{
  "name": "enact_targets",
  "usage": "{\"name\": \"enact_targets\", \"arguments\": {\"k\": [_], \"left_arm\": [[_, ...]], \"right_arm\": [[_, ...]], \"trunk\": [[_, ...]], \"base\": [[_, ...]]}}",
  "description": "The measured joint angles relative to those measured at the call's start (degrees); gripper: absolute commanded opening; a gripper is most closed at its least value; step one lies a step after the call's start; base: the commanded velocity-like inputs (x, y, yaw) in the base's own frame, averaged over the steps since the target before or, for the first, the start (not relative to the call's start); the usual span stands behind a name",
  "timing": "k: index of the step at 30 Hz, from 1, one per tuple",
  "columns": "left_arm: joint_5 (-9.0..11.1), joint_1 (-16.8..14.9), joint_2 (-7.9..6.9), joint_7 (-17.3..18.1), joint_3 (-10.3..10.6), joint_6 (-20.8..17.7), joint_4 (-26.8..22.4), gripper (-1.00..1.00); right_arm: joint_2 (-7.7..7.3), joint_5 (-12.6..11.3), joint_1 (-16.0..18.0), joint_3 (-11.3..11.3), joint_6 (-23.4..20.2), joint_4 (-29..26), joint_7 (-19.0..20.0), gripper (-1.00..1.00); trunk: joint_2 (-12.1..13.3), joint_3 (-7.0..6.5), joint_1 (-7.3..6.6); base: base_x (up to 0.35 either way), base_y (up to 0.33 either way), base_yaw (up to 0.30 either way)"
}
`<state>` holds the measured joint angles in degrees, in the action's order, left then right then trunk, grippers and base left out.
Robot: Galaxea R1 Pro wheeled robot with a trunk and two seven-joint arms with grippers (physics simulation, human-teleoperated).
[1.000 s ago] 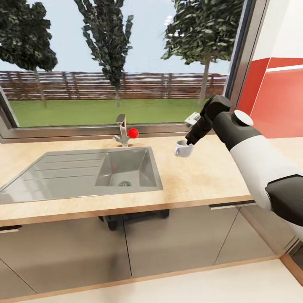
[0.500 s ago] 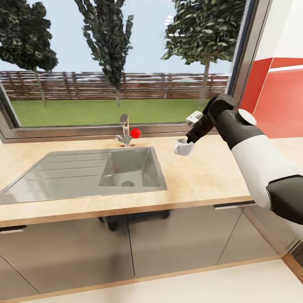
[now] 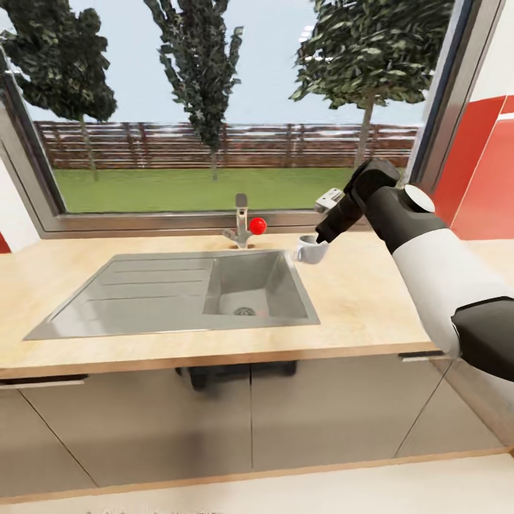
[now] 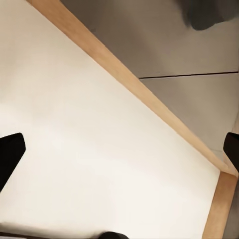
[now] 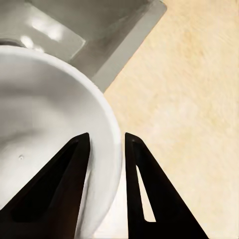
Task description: Set up a coffee station on the kitchen countertop: keep the coffee maker on the countertop, move the bottle of coffee from the kitchen shelf to the counter next to the coffee maker, place a paper coffee filter on top of the coffee maker, put the saucer next to the coffee maker with the coffee cup on the saucer, and place the electric kettle next to the coffee maker.
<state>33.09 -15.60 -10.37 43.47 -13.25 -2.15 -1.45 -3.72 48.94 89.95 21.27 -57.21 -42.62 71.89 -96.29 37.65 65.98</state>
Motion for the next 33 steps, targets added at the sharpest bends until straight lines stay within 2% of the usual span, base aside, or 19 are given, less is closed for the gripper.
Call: {"name": "enact_targets", "arguments": {"k": [7,23,33], "left_arm": [[0.0,0.0,-0.03,0.0,0.0,0.0,0.0,1.00],[0.0,0.0,-0.11,0.0,0.0,-0.1,0.0,1.00],[0.0,0.0,-0.62,0.1,0.0,-0.1,0.0,1.00]], "right_arm": [[-0.02,0.0,0.0,-0.1,0.0,0.0,0.0,-1.00],[0.05,0.0,0.0,0.0,0.0,0.0,-0.1,-1.00],[0.15,-0.1,-0.1,0.0,0.0,0.0,-0.1,-1.00]], "trunk": [[0.0,0.00,0.01],[0.0,0.00,0.01],[0.0,0.00,0.01]], "base": [[-0.115,0.170,0.210],[-0.167,0.261,0.019],[-0.082,0.302,0.236]]}}
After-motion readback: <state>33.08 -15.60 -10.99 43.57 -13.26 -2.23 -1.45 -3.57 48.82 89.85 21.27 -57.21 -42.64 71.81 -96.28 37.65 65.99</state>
